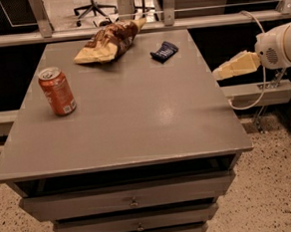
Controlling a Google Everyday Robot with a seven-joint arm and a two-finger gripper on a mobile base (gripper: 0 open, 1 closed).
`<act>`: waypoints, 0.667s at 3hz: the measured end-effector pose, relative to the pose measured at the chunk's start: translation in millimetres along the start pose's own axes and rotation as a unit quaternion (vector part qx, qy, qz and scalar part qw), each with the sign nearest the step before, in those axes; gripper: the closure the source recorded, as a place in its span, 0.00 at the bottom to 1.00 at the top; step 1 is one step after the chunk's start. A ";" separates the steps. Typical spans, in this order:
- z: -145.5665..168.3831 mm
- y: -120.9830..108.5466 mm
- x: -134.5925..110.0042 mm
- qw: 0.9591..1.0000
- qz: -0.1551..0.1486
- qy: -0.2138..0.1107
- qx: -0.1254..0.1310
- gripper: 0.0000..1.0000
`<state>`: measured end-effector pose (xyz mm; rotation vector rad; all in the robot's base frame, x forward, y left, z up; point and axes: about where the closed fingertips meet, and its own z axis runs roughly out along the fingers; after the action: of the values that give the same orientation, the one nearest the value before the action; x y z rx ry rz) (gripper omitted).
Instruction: Move rxbar blueberry near coke can
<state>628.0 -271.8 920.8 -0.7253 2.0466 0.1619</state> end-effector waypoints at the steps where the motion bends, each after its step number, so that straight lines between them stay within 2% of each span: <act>1: 18.3 2.5 -4.8 0.999 0.033 -0.024 0.013 0.00; 2: 44.7 2.7 -21.9 0.997 0.060 -0.056 0.016 0.00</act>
Offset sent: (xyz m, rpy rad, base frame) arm 0.0736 0.0452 -0.0071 0.2309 -0.1060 -0.1115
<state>668.0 -243.0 913.0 -0.5620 1.9822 0.2332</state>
